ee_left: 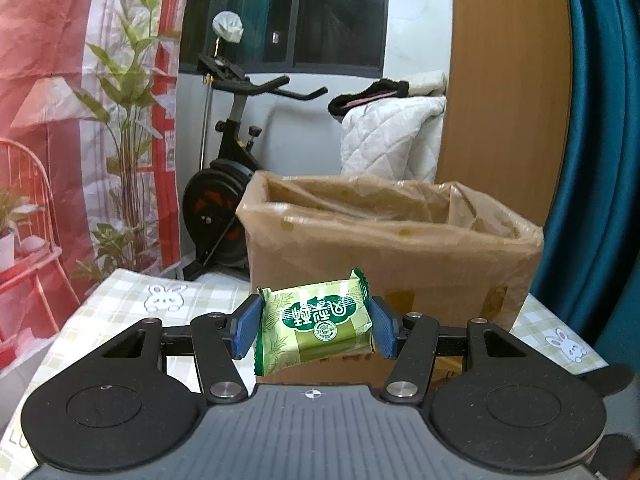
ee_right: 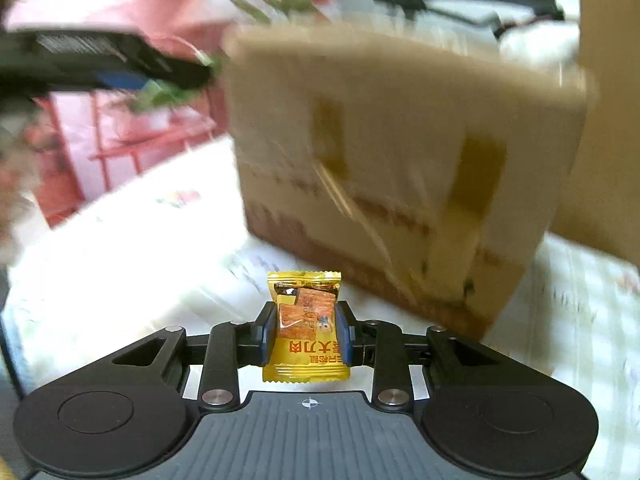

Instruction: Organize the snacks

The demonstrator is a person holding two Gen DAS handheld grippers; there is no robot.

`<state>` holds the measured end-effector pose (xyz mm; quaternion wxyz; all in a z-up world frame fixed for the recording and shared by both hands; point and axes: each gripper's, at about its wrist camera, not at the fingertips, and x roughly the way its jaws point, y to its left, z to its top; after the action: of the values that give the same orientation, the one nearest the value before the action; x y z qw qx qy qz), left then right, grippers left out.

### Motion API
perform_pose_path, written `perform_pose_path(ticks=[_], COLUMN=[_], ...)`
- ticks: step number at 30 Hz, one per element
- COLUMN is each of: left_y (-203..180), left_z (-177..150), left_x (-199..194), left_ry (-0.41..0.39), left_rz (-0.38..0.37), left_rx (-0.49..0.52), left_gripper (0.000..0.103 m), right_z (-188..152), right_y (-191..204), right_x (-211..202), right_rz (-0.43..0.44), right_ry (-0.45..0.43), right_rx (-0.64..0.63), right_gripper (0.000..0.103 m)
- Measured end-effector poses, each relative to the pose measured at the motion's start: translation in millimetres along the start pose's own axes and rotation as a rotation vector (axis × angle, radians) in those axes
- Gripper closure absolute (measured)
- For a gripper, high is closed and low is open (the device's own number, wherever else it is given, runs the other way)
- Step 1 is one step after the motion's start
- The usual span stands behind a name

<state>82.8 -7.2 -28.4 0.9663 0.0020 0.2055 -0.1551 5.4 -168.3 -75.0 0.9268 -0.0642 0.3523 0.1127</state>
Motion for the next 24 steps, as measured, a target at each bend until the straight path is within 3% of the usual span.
perform_pose_path(ticks=[5, 10, 16, 21, 24], left_y=[-7, -10, -11, -10, -5], left_z=[21, 54, 84, 90, 84], left_x=[-1, 18, 67, 99, 105], left_ry=[-0.048, -0.076, -0.060, 0.008, 0.033], left_rz=[-0.006, -0.023, -0.004, -0.008, -0.020], left_rx=[0.014, 0.024, 0.038, 0.020, -0.006], left_gripper=[0.043, 0.043, 0.043, 0.041, 0.028], right_z=[48, 103, 137, 122, 115], right_y=[-12, -52, -108, -130, -137], right_x=[-41, -50, 2, 40, 46], right_rz=[-0.019, -0.137, -0.237, -0.262, -0.255], right_ry=[-0.155, -0.255, -0.197, -0.149, -0.140], right_rx=[-0.057, -0.047, 0.012, 0.089, 0.112], right_gripper=[0.076, 0.075, 0.075, 0.075, 0.070])
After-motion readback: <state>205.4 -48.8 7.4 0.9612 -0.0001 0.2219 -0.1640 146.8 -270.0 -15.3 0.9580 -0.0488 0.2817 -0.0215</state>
